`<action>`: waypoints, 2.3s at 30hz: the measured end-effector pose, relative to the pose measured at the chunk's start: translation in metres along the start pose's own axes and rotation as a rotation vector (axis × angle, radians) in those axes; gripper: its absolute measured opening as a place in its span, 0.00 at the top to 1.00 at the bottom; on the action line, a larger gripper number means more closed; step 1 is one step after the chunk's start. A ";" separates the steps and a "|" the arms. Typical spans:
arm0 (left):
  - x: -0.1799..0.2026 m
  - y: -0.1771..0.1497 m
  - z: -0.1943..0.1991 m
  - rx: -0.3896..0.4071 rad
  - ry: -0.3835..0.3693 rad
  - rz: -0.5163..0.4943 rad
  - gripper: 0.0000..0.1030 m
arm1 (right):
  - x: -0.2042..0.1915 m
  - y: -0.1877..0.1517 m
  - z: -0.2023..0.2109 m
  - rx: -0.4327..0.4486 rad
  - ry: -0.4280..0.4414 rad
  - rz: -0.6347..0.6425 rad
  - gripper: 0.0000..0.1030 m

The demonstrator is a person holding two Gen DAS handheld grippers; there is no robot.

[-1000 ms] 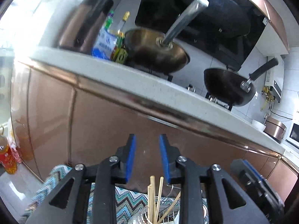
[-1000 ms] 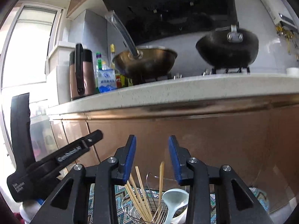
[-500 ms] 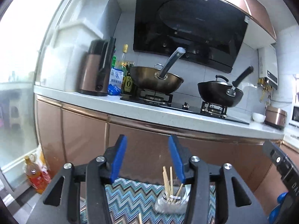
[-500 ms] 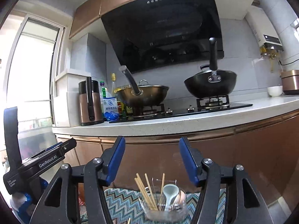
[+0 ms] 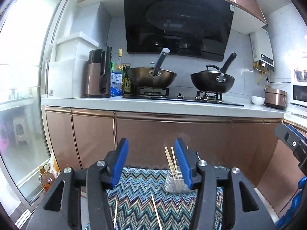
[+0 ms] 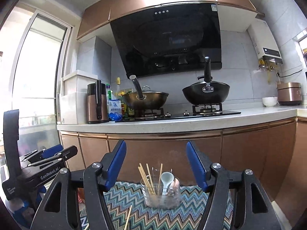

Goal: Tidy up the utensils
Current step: 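Withdraw both tools and lower them to the last two chopsticks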

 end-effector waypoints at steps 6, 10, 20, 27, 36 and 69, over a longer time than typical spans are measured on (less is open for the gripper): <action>-0.004 -0.006 0.011 -0.021 0.018 0.002 0.53 | 0.011 -0.011 0.024 -0.008 -0.033 -0.025 0.38; -0.006 -0.009 0.018 -0.024 0.027 0.007 0.53 | 0.019 -0.014 0.034 -0.009 -0.063 -0.038 0.38; -0.001 -0.021 0.023 -0.052 0.047 -0.009 0.53 | 0.030 -0.027 0.042 -0.028 -0.123 -0.048 0.23; -0.007 -0.027 0.028 -0.063 0.067 0.004 0.53 | 0.018 -0.035 0.043 -0.045 -0.149 0.009 0.10; -0.022 -0.034 0.024 -0.086 0.109 0.022 0.53 | 0.013 -0.044 0.040 -0.076 -0.205 0.048 0.05; -0.063 -0.043 0.018 -0.111 0.212 0.067 0.53 | 0.071 -0.059 0.053 -0.154 -0.493 -0.007 0.00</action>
Point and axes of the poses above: each gripper's, at about its wrist camera, not at the fingertips, and z roughly against the way its jaws point, x to its right, y to its top, the point moved 2 cm from there along -z, roughly the way its jaws point, and after that the axes turned 11 degrees about z, right-handed, at the moved point
